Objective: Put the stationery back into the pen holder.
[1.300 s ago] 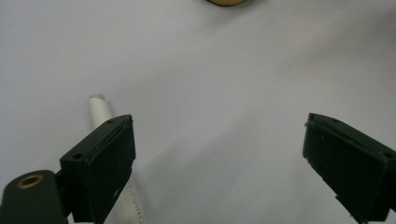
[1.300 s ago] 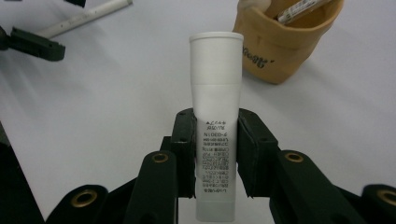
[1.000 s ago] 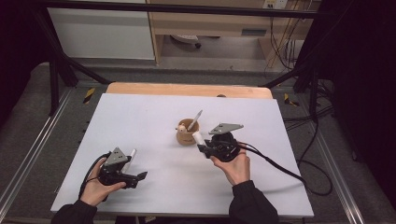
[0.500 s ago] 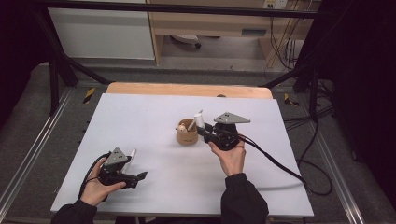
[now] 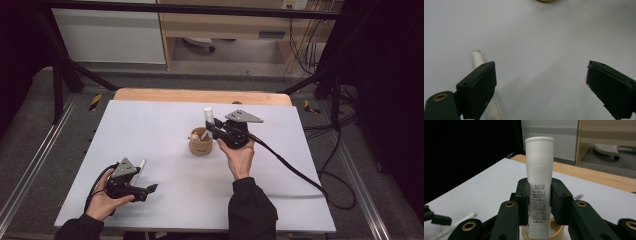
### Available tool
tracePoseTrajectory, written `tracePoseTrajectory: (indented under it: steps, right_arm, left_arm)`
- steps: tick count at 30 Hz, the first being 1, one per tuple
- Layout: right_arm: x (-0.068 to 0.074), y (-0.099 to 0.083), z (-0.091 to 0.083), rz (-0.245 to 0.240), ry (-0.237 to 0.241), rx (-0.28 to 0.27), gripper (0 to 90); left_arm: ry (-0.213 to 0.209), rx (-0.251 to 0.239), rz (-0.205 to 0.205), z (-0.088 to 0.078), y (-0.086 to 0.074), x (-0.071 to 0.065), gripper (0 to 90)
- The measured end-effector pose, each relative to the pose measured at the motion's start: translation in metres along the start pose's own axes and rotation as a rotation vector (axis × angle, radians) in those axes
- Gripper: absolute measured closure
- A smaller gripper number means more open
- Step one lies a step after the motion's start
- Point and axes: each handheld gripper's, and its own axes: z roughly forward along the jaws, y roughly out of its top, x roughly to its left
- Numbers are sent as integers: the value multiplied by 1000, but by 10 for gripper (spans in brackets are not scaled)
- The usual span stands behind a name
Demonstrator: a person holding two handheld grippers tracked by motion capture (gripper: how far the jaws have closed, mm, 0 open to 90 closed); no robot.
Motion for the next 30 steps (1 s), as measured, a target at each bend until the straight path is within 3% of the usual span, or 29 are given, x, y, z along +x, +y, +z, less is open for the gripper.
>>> tracePoseTrajectory:
  steps: [13, 30]
  right_arm:
    - [-7, -6, 34, 41, 9, -13, 704]
    - [-13, -26, 67, 53, 21, 10, 704]
  left_arm:
    - [-1, -2, -2, 0, 0, 0, 94]
    - [-6, 2, 0, 0, 0, 0, 94]
